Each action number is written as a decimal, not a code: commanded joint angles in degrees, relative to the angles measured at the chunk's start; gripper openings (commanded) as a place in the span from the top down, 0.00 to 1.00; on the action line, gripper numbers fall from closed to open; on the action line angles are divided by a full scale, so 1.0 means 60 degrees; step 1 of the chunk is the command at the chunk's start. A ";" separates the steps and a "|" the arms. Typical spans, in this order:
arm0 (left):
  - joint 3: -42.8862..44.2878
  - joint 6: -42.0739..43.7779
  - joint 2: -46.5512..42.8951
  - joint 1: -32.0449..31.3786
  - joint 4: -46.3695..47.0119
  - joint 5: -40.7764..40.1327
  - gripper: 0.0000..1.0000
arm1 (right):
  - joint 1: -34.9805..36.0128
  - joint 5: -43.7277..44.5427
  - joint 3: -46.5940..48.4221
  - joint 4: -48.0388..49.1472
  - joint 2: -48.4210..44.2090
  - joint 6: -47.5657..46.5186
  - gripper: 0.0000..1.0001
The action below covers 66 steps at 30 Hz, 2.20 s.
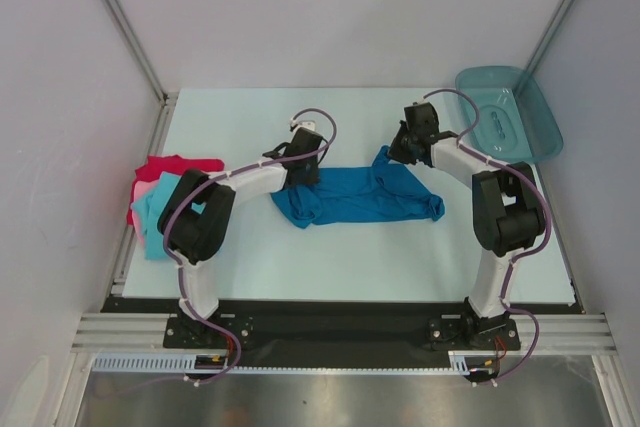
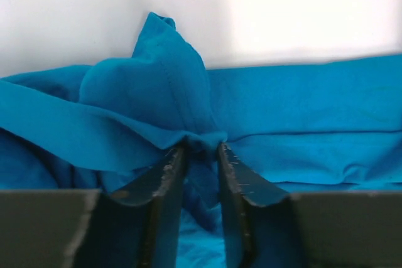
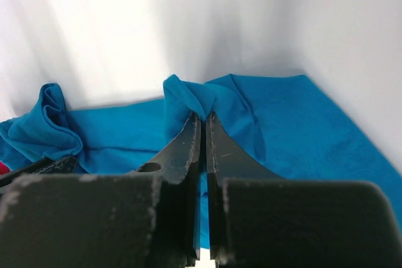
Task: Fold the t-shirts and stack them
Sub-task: Flatten the tshirt out
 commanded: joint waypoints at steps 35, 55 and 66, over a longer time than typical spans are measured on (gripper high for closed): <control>-0.0069 0.0678 -0.8117 -0.0861 -0.1708 -0.2230 1.00 | 0.0254 0.0173 -0.0897 -0.0580 -0.5813 0.0179 1.00; -0.2105 -0.0523 -1.0862 -0.1829 -0.2895 -0.2172 0.70 | 0.1031 0.1081 -0.1073 -0.1577 -0.8233 0.0252 1.00; -0.2969 -0.0933 -1.0906 -0.1844 -0.2633 -0.1734 0.52 | 0.1045 0.1052 -0.1161 -0.1372 -0.7941 0.0238 1.00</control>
